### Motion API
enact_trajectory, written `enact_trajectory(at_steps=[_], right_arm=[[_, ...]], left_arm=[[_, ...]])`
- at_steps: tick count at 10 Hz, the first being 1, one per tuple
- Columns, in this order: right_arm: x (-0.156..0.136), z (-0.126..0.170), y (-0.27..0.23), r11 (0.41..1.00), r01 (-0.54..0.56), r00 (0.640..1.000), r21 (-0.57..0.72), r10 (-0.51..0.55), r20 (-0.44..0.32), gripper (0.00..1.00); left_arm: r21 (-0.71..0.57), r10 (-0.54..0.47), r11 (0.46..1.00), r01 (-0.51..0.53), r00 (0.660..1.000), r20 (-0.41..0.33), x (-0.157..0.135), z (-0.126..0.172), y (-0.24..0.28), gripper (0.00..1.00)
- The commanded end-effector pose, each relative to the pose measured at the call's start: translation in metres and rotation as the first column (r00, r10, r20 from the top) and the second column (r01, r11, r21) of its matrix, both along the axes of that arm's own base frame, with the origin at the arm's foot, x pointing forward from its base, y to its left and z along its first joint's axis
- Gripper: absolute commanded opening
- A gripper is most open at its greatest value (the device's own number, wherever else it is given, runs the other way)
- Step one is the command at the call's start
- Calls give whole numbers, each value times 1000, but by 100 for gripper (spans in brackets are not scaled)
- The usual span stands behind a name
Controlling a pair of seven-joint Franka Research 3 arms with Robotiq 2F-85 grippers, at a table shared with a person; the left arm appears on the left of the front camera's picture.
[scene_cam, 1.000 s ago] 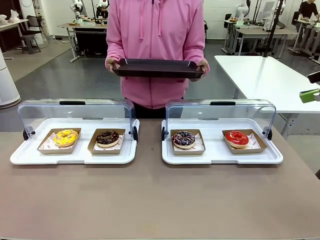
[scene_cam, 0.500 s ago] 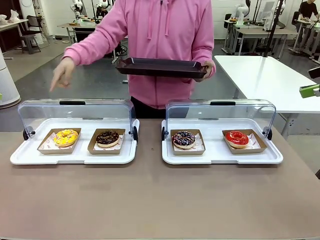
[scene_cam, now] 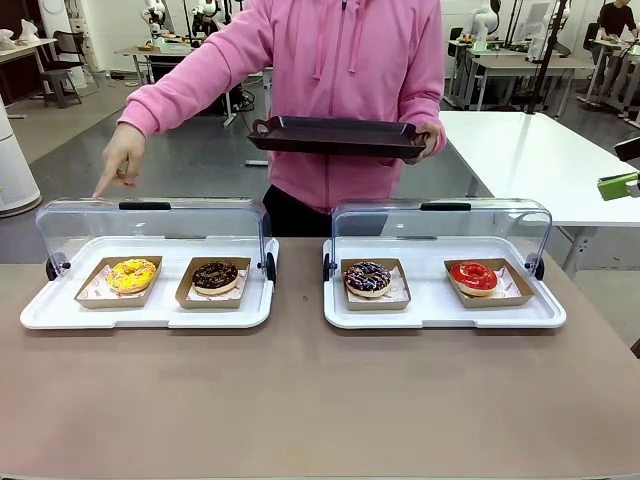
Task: Provide the desired donut to the person.
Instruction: Pick up and lift the Paper togo box containing the Donut pointed at by the person.
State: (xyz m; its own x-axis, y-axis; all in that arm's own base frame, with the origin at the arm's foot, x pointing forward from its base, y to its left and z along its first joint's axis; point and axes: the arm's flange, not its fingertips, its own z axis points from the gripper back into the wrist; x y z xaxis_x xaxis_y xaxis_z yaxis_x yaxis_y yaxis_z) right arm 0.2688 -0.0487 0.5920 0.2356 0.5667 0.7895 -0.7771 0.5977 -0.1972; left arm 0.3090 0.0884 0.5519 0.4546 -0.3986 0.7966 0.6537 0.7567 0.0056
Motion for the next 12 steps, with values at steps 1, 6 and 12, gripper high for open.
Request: enact_trajectory(at_steps=[1, 6, 12], right_arm=[[-1, -1, 0, 1000, -6, 1000, -9, 6, -5, 100], [-1, -1, 0, 1000, -6, 1000, -9, 6, -5, 100], [-1, -1, 0, 1000, -6, 1000, -9, 6, -5, 100]], left_arm=[[-5, 2, 1000, -2, 1000, 3, -1, 1, 0, 100], [-5, 2, 1000, -2, 1000, 3, -1, 1, 0, 100], [229, -187, 954, 194, 981, -54, 24, -9, -16, 100]])
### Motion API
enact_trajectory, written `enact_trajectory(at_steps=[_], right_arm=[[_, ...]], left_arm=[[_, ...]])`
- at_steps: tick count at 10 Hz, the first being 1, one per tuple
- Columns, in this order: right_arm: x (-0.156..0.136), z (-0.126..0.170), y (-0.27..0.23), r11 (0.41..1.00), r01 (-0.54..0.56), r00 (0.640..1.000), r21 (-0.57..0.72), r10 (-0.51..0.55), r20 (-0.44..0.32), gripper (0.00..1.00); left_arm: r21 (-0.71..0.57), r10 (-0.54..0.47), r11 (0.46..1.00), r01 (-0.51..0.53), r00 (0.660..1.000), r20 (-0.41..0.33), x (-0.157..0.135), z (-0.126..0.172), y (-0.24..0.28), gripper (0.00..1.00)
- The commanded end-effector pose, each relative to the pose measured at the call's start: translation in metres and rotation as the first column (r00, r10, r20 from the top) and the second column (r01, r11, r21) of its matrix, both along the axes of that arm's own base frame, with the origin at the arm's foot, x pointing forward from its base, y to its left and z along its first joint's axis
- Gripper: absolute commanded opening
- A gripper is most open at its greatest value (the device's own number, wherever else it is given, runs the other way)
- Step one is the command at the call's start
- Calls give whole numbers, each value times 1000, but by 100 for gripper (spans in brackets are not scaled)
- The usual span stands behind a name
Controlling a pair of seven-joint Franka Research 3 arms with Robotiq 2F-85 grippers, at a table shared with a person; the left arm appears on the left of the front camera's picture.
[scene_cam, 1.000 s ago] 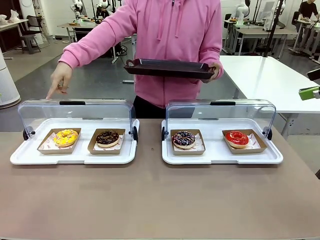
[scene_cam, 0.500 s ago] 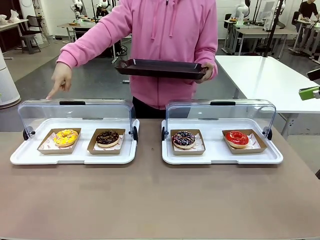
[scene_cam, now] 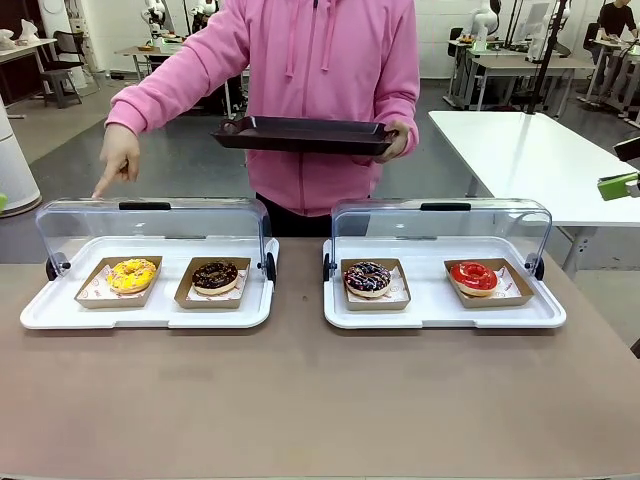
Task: Provide the desired donut to the person.
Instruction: Pick up and lift the Paper togo box containing the Donut pointed at by the person.
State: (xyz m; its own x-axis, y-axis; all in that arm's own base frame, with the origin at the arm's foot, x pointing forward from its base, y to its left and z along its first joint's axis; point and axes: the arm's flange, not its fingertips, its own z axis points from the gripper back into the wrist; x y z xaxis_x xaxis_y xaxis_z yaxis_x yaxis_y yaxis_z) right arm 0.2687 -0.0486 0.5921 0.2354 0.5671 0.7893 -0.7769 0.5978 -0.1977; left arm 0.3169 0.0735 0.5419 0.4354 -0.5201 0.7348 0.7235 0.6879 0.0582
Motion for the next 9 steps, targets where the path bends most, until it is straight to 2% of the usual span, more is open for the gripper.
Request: enact_trajectory(at_steps=[1, 2, 3, 4, 5, 6, 7, 8, 9], right_arm=[[-1, -1, 0, 1000, -6, 1000, -8, 6, -5, 100], [-1, -1, 0, 1000, -6, 1000, -8, 6, -5, 100], [-1, -1, 0, 1000, -6, 1000, -8, 6, -5, 100], [-1, -1, 0, 1000, -6, 1000, -8, 6, -5, 100], [-1, -1, 0, 1000, -6, 1000, -8, 6, -5, 100], [-1, -1, 0, 1000, -6, 1000, -8, 6, -5, 100], [-1, -1, 0, 1000, -6, 1000, -8, 6, -5, 100], [-1, -1, 0, 1000, -6, 1000, -8, 6, -5, 100], [-1, -1, 0, 1000, -6, 1000, -8, 6, -5, 100]], left_arm=[[234, -193, 953, 193, 981, -23, 24, -4, -6, 100], [354, -281, 893, 279, 959, -46, 34, -15, -13, 100], [368, -419, 831, 417, 905, -77, 39, -26, -19, 100], [441, -468, 775, 453, 880, -81, 55, -54, -33, 100], [499, -543, 684, 532, 828, -138, 58, -82, -44, 100], [405, -528, 747, 527, 841, -120, 56, -80, -42, 100], [416, -485, 760, 499, 862, -148, 45, -61, -44, 100], [416, -485, 760, 499, 862, -148, 45, -61, -44, 100], [427, -523, 725, 540, 836, -167, 54, -78, -48, 100]])
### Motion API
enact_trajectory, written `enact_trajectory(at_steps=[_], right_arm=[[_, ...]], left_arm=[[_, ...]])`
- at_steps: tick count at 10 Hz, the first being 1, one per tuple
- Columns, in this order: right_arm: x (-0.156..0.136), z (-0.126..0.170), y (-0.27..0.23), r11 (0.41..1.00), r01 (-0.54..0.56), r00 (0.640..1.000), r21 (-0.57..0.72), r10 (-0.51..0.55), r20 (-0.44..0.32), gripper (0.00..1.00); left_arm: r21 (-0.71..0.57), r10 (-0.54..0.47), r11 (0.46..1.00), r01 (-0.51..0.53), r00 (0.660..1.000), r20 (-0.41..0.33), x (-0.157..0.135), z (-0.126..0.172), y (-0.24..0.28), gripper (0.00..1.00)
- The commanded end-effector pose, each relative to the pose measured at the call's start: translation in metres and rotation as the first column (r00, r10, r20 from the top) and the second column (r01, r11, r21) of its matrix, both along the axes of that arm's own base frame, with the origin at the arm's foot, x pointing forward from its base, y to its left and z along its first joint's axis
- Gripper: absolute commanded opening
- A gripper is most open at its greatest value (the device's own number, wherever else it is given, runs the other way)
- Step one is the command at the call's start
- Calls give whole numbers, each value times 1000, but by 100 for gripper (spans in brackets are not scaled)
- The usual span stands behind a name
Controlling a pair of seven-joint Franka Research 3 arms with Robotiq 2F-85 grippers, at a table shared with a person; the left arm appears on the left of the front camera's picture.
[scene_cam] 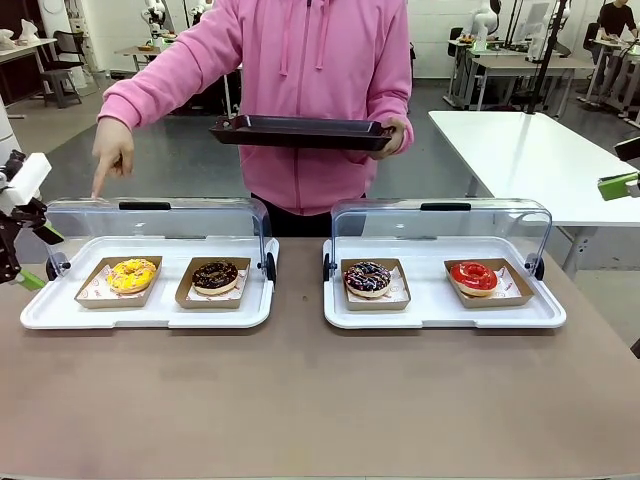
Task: Provide the desired donut to the person.
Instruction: Pick up and lift the Paper togo box containing the Donut pointed at by the person.
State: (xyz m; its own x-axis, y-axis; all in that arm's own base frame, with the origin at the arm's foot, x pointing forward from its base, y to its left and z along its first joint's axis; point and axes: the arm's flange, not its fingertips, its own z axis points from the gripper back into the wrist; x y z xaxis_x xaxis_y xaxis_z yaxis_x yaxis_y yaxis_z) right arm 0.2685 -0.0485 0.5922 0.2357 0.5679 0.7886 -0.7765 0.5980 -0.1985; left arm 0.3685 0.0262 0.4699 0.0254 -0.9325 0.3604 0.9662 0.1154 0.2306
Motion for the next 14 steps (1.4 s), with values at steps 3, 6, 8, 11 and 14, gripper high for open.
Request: enact_trajectory(at_steps=[3, 6, 8, 11, 14], right_arm=[[0, -1, 0, 1000, -7, 1000, -7, 7, -5, 100], [0, -1, 0, 1000, -7, 1000, -7, 7, -5, 100], [0, -1, 0, 1000, -7, 1000, -7, 7, -5, 100], [0, -1, 0, 1000, -7, 1000, -7, 7, -5, 100], [0, -1, 0, 1000, -7, 1000, -7, 7, -5, 100]], left_arm=[[145, -46, 989, 38, 998, 46, 61, -62, -3, 100], [190, -44, 981, 35, 998, 43, 81, -100, -4, 100], [203, -16, 979, 4, 998, 54, 97, -120, -2, 100], [246, -9, 969, 1, 999, 33, 104, -128, 0, 100], [283, -28, 959, 18, 999, 31, 111, -135, 2, 47]])
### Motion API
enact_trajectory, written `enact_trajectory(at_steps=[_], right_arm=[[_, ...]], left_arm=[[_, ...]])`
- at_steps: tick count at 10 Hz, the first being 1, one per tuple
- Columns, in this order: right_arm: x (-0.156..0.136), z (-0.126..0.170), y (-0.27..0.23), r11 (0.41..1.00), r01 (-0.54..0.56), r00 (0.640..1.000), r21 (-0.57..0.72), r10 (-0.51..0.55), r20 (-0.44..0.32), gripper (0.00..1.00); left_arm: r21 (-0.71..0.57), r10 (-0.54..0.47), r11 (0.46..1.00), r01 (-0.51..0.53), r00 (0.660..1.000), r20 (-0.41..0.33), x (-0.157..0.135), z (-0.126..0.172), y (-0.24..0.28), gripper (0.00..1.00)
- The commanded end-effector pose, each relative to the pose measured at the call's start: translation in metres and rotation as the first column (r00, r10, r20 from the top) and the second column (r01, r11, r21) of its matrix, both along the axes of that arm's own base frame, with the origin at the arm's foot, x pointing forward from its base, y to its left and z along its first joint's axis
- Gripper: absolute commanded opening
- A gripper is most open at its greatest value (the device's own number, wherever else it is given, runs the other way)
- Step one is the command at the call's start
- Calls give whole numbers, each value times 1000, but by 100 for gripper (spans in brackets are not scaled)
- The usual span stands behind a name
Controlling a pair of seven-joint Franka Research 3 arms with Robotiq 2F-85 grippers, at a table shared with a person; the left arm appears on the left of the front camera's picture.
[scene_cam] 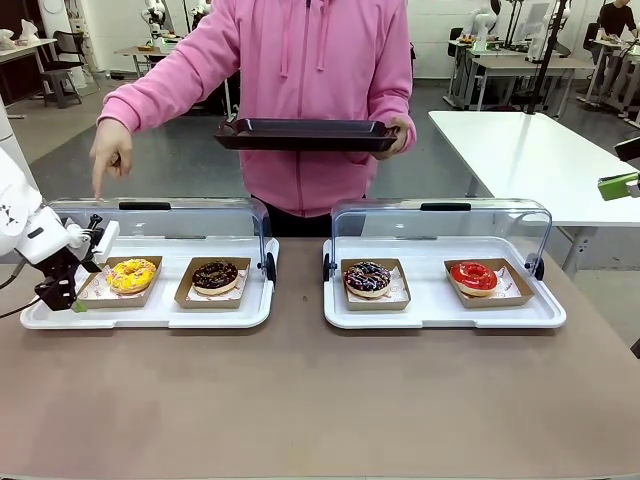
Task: Provide the desired donut to the person.
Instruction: Pick up and lift the Paper togo box containing the Donut pointed at by the person.
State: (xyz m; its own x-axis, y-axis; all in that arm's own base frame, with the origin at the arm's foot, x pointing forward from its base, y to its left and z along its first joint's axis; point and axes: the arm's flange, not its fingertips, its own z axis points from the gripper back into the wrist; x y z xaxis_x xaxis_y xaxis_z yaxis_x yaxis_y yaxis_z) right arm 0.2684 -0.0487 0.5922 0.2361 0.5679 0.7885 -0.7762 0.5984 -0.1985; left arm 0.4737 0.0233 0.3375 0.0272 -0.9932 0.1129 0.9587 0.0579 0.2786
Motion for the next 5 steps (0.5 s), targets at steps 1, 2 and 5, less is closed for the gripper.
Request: enact_trajectory(at_steps=[1, 2, 5], right_arm=[[0, -1, 0, 1000, -7, 1000, -7, 7, -5, 100], [0, -1, 0, 1000, -7, 1000, -7, 7, -5, 100], [0, -1, 0, 1000, -7, 1000, -7, 7, -5, 100]], left_arm=[[23, -22, 999, 22, 1000, 3, 8, -2, 7, 44], [47, -8, 999, 7, 1000, 21, 10, -4, 8, 0], [44, -8, 999, 8, 1000, -12, 11, -8, 7, 18]])
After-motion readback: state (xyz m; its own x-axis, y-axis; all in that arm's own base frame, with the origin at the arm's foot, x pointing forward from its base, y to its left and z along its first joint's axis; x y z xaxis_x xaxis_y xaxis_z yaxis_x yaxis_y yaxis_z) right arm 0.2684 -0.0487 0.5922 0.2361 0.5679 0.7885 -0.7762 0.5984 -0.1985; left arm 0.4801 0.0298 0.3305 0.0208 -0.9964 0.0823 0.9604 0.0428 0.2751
